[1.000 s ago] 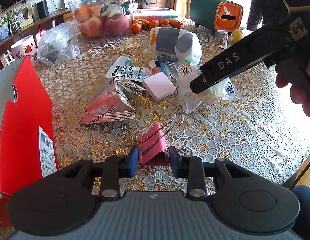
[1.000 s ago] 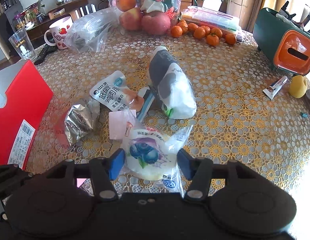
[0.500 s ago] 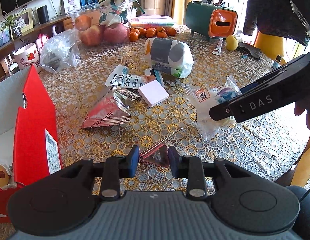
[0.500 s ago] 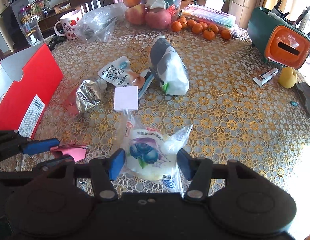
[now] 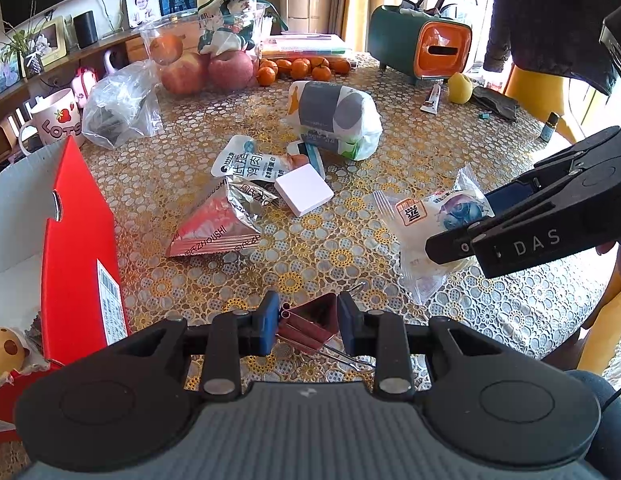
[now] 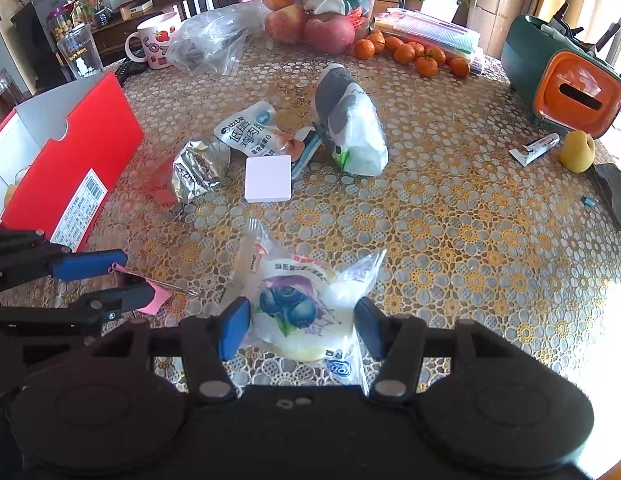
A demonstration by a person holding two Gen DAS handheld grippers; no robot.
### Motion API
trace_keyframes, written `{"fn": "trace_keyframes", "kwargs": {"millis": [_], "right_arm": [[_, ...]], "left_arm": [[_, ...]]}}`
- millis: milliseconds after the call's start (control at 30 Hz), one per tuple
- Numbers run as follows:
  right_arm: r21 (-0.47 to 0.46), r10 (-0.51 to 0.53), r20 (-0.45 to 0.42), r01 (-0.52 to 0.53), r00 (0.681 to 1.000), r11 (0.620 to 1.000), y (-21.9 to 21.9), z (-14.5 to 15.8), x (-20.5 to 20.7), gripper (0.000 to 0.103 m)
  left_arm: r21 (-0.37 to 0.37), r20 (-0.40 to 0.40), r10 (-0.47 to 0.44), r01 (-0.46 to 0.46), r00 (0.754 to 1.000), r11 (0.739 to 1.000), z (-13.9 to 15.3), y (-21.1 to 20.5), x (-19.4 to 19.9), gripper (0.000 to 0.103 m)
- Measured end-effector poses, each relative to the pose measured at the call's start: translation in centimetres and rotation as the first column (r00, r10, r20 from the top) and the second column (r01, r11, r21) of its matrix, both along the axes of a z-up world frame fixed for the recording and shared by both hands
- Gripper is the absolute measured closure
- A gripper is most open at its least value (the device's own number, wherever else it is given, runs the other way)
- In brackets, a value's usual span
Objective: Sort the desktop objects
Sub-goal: 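Lift the pink clip and blueberry bun bag and carry both over the shoe box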
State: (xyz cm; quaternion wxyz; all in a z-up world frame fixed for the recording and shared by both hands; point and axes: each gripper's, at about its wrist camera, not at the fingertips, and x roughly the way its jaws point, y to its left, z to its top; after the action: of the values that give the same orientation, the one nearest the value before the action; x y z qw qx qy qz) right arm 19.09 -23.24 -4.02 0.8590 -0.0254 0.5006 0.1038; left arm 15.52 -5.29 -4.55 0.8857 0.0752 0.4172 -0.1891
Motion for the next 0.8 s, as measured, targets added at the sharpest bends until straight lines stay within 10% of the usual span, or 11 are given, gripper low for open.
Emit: {"fn": "trace_keyframes", "kwargs": {"millis": [800], "right_arm": [[-0.070, 0.143, 0.099, -0.137, 0.985, 0.988, 7.6, 7.7, -0.6, 0.046]], "left_arm": [[-0.071, 0.127, 0.095, -0.087, 0.987, 0.994, 9.2, 6.6, 0.1, 0.073]]}}
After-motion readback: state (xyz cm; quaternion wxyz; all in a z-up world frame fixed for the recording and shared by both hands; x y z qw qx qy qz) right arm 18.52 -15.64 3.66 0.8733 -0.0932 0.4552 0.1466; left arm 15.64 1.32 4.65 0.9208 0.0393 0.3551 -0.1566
